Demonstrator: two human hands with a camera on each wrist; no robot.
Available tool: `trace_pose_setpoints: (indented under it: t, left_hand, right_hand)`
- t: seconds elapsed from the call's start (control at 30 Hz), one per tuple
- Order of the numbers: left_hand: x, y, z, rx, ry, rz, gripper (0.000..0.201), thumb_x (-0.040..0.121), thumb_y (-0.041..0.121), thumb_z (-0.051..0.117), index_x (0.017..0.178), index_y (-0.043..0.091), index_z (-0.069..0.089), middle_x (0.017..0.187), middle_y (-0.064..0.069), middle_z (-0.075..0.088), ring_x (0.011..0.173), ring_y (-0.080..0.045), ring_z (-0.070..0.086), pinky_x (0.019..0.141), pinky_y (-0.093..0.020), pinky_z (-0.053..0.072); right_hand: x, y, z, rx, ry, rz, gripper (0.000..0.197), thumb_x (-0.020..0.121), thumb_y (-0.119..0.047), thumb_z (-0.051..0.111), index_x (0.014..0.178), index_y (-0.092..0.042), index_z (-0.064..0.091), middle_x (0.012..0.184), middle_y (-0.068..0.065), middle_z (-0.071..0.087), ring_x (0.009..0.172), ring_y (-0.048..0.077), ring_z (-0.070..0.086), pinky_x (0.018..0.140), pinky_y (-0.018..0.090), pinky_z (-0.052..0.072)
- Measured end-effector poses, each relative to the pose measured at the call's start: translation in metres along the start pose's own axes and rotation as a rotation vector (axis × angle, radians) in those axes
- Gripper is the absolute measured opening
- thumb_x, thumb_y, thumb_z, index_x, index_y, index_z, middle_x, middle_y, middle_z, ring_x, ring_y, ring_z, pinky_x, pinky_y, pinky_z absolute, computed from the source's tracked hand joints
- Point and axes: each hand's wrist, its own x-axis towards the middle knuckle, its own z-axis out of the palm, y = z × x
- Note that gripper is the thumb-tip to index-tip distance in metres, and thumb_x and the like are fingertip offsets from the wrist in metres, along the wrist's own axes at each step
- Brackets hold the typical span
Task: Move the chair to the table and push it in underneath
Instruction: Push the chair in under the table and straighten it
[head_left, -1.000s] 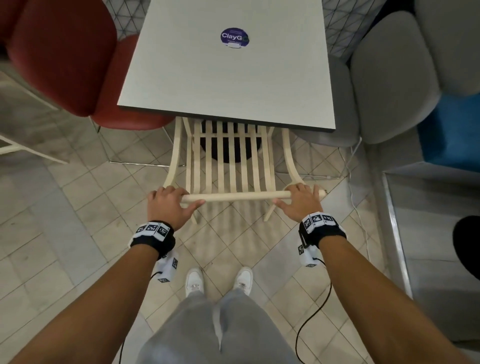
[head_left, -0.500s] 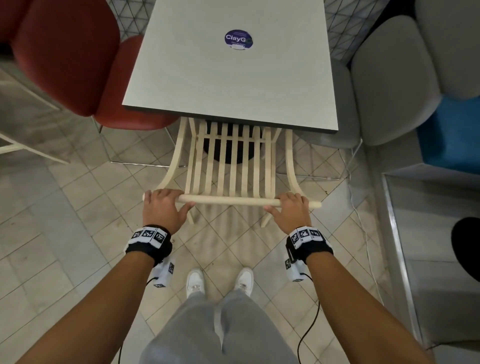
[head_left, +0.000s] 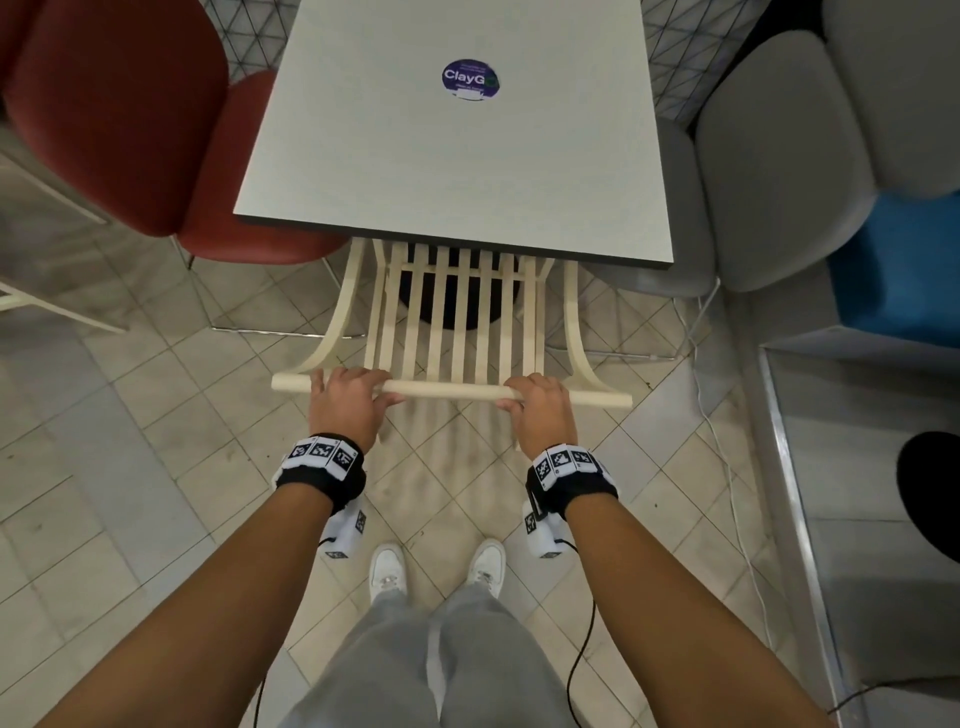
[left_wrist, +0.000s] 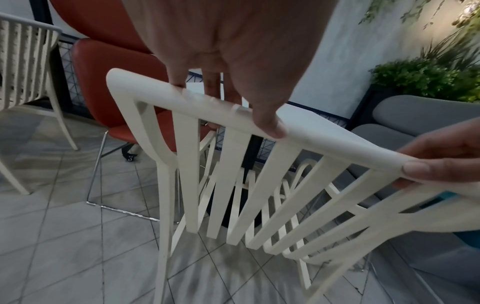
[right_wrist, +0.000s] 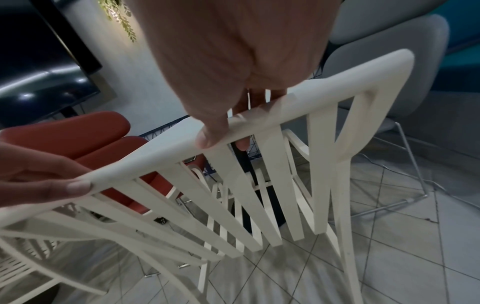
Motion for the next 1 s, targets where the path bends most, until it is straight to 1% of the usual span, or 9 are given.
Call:
trace_pose_setpoints:
  t: [0.17,0.3,0.4,0.5,0.57,0.77,0.9,1.0]
  left_hand:
    - [0.013,0.001,-0.006,-0.013,-0.045,-0.037,0.037,0.089,0.050,0.064,0.114,0.024,0.071,0.106,-0.002,0.075,0.110,-0.030,0.061,0.116,-0.060,0.030]
    - [0.010,0.004,-0.007,-0.014,-0.064,-0.047,0.036,0.091,0.049,0.063,0.115,0.024,0.071,0.109,-0.002,0.074,0.112,-0.030,0.059,0.117,-0.059,0.027]
    - [0.005,0.002,-0.009,-0.014,-0.069,-0.057,0.034,0.091,0.048,0.064,0.115,0.025,0.071,0.108,-0.001,0.073,0.112,-0.029,0.059,0.117,-0.059,0.028]
    - [0.001,-0.004,-0.010,-0.027,-0.064,-0.062,0.033,0.089,0.049,0.065,0.111,0.026,0.072,0.102,0.000,0.073,0.108,-0.028,0.060,0.116,-0.059,0.029]
    - [0.000,-0.008,-0.011,-0.029,-0.060,-0.055,0.033,0.088,0.050,0.065,0.110,0.025,0.073,0.100,0.000,0.073,0.107,-0.028,0.060,0.116,-0.059,0.029]
    - [-0.002,-0.008,-0.013,-0.043,-0.059,-0.047,0.034,0.089,0.048,0.066,0.111,0.024,0.073,0.103,-0.003,0.073,0.108,-0.030,0.059,0.116,-0.059,0.027]
    - [-0.005,-0.009,-0.012,-0.038,-0.040,-0.041,0.032,0.089,0.047,0.066,0.107,0.023,0.074,0.098,-0.004,0.073,0.104,-0.032,0.059,0.114,-0.059,0.029]
    - [-0.006,-0.011,-0.011,-0.038,-0.031,-0.035,0.032,0.088,0.048,0.067,0.106,0.022,0.074,0.099,-0.004,0.074,0.103,-0.032,0.060,0.113,-0.059,0.030]
  right_hand:
    - [0.011,-0.003,0.001,0.014,-0.014,0.027,0.024,0.088,-0.033,0.070,0.099,-0.012,0.071,0.088,0.006,0.067,0.091,0.027,0.054,0.089,0.040,0.045]
    - [0.009,-0.005,0.000,0.024,-0.014,0.035,0.026,0.089,-0.033,0.069,0.103,-0.012,0.071,0.091,0.006,0.068,0.094,0.027,0.053,0.090,0.039,0.043]
    - [0.005,-0.006,0.000,0.008,-0.016,0.035,0.026,0.089,-0.034,0.069,0.102,-0.012,0.071,0.090,0.006,0.068,0.093,0.027,0.053,0.088,0.036,0.041]
    - [0.001,-0.011,0.003,0.006,-0.018,0.036,0.024,0.088,-0.032,0.071,0.102,-0.012,0.072,0.092,0.007,0.069,0.093,0.027,0.054,0.090,0.038,0.043]
    - [-0.001,-0.014,0.006,0.000,-0.013,0.032,0.025,0.088,-0.032,0.071,0.104,-0.013,0.073,0.093,0.007,0.070,0.095,0.028,0.054,0.091,0.039,0.043]
    - [-0.004,-0.017,0.007,0.008,-0.008,0.041,0.027,0.088,-0.034,0.070,0.104,-0.012,0.072,0.093,0.008,0.069,0.094,0.028,0.054,0.091,0.039,0.043]
    - [-0.006,-0.018,0.008,0.002,-0.004,0.045,0.026,0.087,-0.031,0.072,0.104,-0.012,0.073,0.092,0.008,0.070,0.093,0.029,0.055,0.093,0.043,0.046]
    - [-0.008,-0.019,0.010,0.021,0.000,0.055,0.026,0.087,-0.030,0.072,0.106,-0.012,0.073,0.092,0.008,0.069,0.093,0.029,0.055,0.095,0.044,0.045]
